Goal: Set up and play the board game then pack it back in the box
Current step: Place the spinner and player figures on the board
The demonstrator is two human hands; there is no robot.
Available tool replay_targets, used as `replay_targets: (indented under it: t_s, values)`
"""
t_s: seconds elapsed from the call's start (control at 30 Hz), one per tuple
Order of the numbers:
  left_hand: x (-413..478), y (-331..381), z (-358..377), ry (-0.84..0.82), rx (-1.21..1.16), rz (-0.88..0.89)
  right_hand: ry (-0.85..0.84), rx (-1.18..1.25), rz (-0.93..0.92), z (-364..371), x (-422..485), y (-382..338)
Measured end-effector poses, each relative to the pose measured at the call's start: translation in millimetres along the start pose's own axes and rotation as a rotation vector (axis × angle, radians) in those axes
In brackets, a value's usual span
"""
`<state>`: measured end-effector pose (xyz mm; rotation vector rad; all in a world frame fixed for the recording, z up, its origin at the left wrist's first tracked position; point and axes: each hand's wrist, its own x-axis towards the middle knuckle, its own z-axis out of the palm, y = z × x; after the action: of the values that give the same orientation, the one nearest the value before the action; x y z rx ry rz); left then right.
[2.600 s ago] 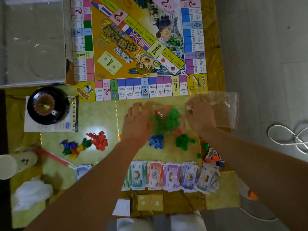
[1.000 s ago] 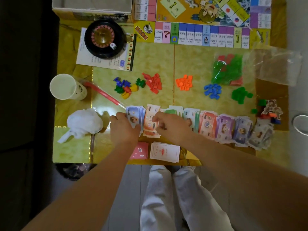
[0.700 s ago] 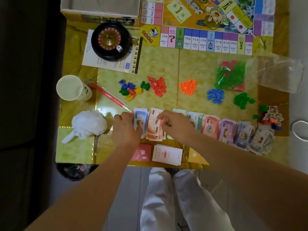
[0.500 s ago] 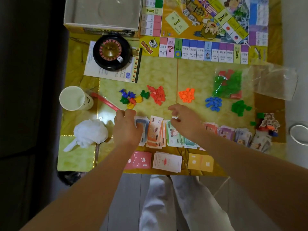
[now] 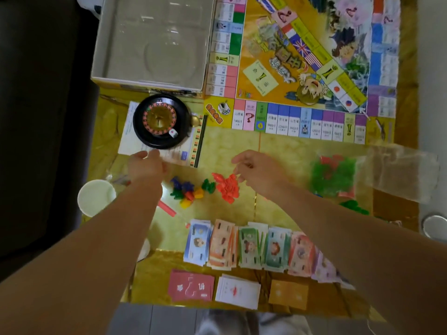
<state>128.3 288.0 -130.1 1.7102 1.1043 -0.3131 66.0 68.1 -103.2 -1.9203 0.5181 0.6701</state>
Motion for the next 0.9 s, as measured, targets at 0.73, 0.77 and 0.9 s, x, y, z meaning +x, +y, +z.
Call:
replay_targets:
  t_s: [0.73, 0.77, 0.9]
  values:
    - [13.6, 31.9, -2.2, 0.001, -0.190, -0.090, -0.048, 0.118, -0.075, 30.1, 79.2, -77.0]
    - [8.0, 33.3, -3.9, -0.015, -0.193, -0.072, -0.027, 0.127, -0.099, 31.1, 77.5, -78.3]
    - [-12.6, 35.0, -4.8, -0.089, -0.177, -0.026, 0.155, 0.107, -0.236, 27.5, 67.5, -83.0]
